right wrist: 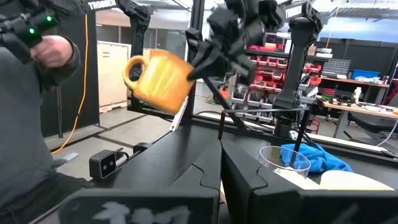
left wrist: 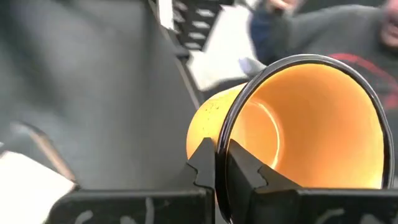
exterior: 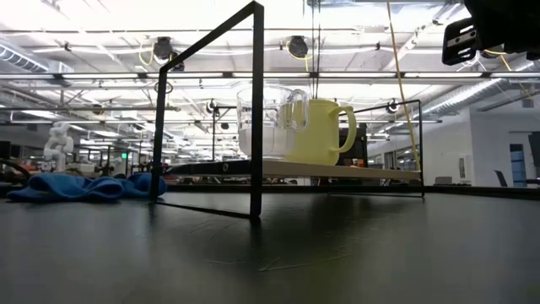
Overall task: Stack small to large cups/mugs on shelf
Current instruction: Put the orange mug on the shelf
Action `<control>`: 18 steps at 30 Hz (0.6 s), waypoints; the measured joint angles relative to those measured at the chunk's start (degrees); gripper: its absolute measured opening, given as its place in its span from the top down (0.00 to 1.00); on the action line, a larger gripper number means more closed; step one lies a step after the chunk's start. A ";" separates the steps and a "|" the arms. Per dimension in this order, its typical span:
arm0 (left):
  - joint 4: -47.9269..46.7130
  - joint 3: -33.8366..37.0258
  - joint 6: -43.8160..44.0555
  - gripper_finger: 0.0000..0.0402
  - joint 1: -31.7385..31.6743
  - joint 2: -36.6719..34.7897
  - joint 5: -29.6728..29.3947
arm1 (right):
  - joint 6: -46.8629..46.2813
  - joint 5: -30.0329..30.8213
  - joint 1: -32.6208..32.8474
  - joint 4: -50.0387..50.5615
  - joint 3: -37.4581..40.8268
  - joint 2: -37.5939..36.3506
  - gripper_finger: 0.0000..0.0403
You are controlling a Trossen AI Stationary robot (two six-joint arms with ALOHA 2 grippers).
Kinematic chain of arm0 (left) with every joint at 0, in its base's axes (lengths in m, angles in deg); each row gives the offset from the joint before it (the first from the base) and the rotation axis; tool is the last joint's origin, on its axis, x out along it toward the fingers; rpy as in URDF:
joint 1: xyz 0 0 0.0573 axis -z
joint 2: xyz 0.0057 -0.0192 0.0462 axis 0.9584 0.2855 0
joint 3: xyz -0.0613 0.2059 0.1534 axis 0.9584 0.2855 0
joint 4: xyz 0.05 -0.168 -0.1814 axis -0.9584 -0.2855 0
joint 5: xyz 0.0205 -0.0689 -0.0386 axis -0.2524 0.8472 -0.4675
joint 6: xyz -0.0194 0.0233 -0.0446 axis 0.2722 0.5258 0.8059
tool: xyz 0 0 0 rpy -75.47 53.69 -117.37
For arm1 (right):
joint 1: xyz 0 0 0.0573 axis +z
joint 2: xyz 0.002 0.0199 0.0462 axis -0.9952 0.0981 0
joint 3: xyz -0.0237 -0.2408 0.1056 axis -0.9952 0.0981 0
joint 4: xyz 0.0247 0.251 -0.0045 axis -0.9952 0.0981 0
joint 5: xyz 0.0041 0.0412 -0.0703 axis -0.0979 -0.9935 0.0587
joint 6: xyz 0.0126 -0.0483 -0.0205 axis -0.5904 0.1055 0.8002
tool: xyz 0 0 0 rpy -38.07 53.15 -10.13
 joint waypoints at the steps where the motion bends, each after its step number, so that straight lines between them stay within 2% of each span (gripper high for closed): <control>1: -0.60 -1.05 -0.08 0.97 0.29 0.00 -2.68 | 0.02 0.00 0.00 0.00 0.02 0.00 1.00; 5: -0.04 -5.58 1.75 0.97 -0.10 0.09 -13.31 | 0.20 0.00 0.00 -0.76 0.01 0.00 1.00; 7: 0.12 -8.03 2.62 0.97 -0.74 0.10 -16.17 | 0.24 0.00 0.00 -1.17 0.00 -0.11 1.00; 10: -0.62 -12.41 0.57 0.97 -1.87 1.43 -15.90 | -0.22 0.00 -0.01 -1.93 0.00 -0.40 1.00; 13: -5.70 -18.27 -1.21 0.97 -3.48 4.54 -13.14 | -1.30 0.00 -0.02 -1.99 0.00 -0.60 1.00; 18: -15.12 -32.50 -4.48 0.97 -6.75 15.33 -8.63 | -1.96 0.05 -0.02 -2.00 0.00 -0.99 1.00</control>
